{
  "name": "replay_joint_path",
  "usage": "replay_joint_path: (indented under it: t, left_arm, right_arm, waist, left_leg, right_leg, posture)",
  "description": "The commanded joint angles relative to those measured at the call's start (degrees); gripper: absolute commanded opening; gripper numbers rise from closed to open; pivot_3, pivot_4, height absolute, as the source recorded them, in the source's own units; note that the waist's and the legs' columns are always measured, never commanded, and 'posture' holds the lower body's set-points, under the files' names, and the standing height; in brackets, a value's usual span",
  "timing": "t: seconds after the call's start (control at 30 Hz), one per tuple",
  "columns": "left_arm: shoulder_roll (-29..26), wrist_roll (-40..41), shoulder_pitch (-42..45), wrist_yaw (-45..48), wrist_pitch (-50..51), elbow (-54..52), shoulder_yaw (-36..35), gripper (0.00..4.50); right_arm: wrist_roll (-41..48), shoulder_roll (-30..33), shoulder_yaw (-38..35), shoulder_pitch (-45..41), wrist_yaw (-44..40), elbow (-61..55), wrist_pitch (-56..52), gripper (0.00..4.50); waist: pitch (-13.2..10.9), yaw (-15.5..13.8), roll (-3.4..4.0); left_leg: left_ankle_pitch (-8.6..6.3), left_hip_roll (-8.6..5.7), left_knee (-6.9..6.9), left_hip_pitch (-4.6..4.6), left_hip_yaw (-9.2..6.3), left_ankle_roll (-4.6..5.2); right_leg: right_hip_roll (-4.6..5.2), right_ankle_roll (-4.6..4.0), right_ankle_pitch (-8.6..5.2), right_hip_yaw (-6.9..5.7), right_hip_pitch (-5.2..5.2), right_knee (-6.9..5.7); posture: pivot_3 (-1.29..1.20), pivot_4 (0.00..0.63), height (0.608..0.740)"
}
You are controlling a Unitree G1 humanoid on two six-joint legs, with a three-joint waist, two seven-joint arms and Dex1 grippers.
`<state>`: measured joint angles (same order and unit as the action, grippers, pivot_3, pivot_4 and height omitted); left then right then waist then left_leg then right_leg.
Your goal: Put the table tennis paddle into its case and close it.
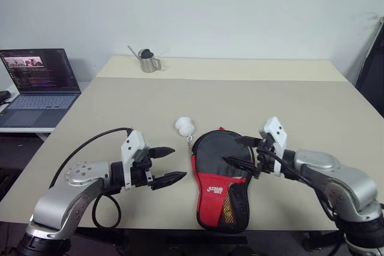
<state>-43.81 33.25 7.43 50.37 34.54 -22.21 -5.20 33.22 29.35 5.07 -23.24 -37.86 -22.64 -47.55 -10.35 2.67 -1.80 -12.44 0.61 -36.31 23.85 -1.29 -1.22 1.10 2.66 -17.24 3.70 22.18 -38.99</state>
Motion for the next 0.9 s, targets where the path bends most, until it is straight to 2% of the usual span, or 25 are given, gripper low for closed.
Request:
replay_joint_path:
  t: [0.03, 0.27, 0.47, 0.6, 0.73, 0.9]
  left_arm:
    - [0.98, -1.97, 0.20, -4.17, -0.48, 0.27, -2.05, 4.50]
    - [2.43, -2.92, 2.48, -9.57, 3.27, 2.40, -1.75, 4.50]
    - [5.49, -9.00, 11.85, -14.49, 1.67, 11.75, 1.08, 4.50]
    - [7.77, -14.59, 20.10, -16.38, -0.87, 21.39, 4.26, 4.50]
    - [10.93, -15.65, 27.57, -13.46, -3.14, 30.11, 6.08, 4.50]
    - [14.44, -20.74, 36.47, -11.15, -8.84, 45.71, 9.72, 4.50]
  right_arm:
    - [-4.63, -2.67, 3.72, -2.25, -2.03, 6.18, 7.94, 4.49]
    - [-11.83, -6.78, 8.26, -2.83, -1.40, 14.38, 14.41, 4.49]
    - [-15.50, -8.37, 9.16, -1.96, -0.23, 15.99, 15.98, 4.49]
    - [-16.18, -9.20, 8.85, -1.46, 0.16, 15.66, 15.63, 4.49]
    - [-16.70, -9.60, 8.86, -1.07, 0.33, 15.27, 15.34, 4.49]
    - [-17.07, -10.40, 9.05, -0.73, 0.97, 14.80, 15.14, 4.49]
  waist:
    - [0.00, 0.01, 0.00]
    - [0.00, -0.26, 0.00]
    - [0.00, -0.84, 0.00]
    - [0.00, -0.91, -0.01]
    - [0.00, -0.92, -0.01]
    - [0.01, -0.83, -0.01]
  left_leg:
    - [0.00, 0.02, 0.00, -0.01, -0.01, 0.00]
    - [0.00, -0.02, 0.00, 0.02, -0.03, -0.01]
    - [0.00, -0.02, -0.04, 0.01, -0.12, -0.01]
    - [0.01, -0.08, -0.07, 0.03, -0.11, -0.02]
    - [0.01, -0.08, -0.07, 0.04, -0.11, -0.02]
    - [0.01, -0.09, -0.10, 0.05, -0.12, -0.02]
  right_leg:
    - [0.00, 0.00, 0.00, -0.01, 0.00, 0.00]
    - [0.05, -0.01, 0.01, -0.05, 0.01, -0.01]
    - [0.02, -0.01, 0.01, -0.16, -0.01, -0.08]
    - [0.04, 0.00, 0.02, -0.16, -0.02, -0.06]
    - [0.04, 0.00, 0.03, -0.18, -0.02, -0.07]
    - [0.03, 0.00, 0.03, -0.20, -0.01, -0.08]
  posture:
    - [0.00, 0.150, 0.740]
    - [0.00, 0.150, 0.740]
    - [0.00, 0.150, 0.740]
    - [0.00, 0.150, 0.740]
    - [0.00, 0.150, 0.740]
    - [0.00, 0.150, 0.740]
